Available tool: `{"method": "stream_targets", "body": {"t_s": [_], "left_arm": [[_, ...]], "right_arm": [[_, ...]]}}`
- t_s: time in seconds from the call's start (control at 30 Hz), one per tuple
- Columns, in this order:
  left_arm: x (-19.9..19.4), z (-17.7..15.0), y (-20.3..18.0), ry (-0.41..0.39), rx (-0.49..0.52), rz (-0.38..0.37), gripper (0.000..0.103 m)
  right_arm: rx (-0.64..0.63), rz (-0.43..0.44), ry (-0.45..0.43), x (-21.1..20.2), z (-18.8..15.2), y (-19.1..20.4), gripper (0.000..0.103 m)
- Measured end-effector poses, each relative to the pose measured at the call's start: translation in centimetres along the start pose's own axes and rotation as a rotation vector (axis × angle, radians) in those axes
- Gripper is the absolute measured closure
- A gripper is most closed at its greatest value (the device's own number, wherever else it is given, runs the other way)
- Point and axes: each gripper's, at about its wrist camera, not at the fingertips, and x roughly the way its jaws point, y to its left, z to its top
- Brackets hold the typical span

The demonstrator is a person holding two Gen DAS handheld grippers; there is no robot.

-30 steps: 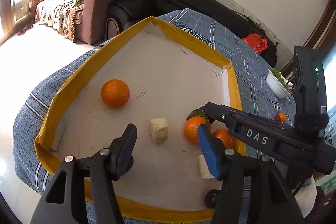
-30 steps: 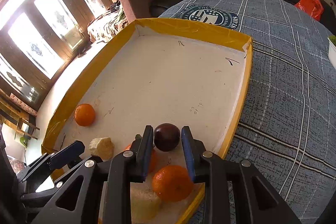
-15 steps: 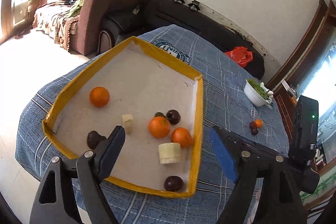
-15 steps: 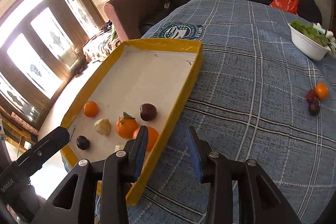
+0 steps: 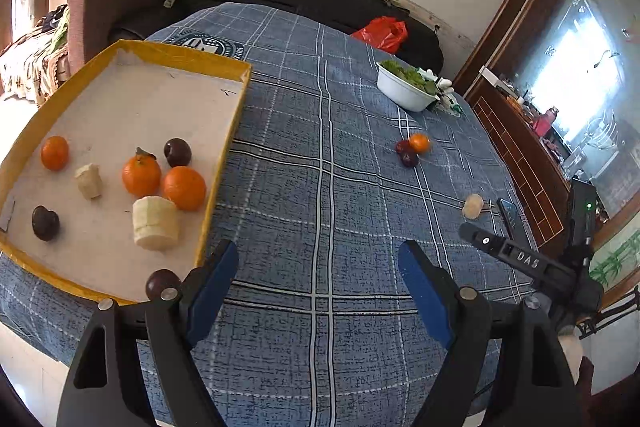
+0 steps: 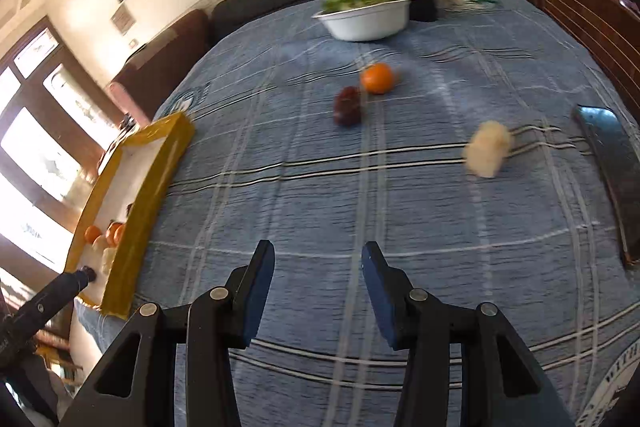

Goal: Organize fruits

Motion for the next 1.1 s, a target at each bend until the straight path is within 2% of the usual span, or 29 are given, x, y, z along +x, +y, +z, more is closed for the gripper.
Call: {"method": "stream_targets", "body": {"t_s": [0.17,0.33,0.53,0.77,0.87,0.97,1.1], "left_arm": [[1.9,0.1,-1.0,0.042,0.027,0.004,0.021],[3.4,0.0,-1.9,0.077,0.054,0.01,0.021],[4.9,0.4,-3.5,0.104,0.1,0.004,0.022],[7.1,3.6,-6.3,0.083,0.163,0.014,0.022],[9.0,5.2,-7.6,0.078,0.191,0.024,0.022],[11.6,6.3,-8.9,0.099,0.212,0.027,0.022],[15.4,7.0,-10.7,0.144,0.246,0.017,0.022]], "right_arm": [[0.144,-0.075,-0.048,-1.6,1.8,-7.1,0.054],[0.214,-0.086,-0.064,-0.9,3.1,-9.6,0.054],[0.236,-0.102,-0.069,1.4,4.5,-9.6,0.054],[0.223,-0.15,-0.091,3.6,5.7,-9.1,0.054],[0.203,-0.183,-0.108,3.9,6.0,-9.1,0.054],[0.177,-0.204,-0.123,3.9,5.9,-9.1,0.064],[0.158,-0.188,-0.136,3.9,5.8,-9.0,0.065]]}}
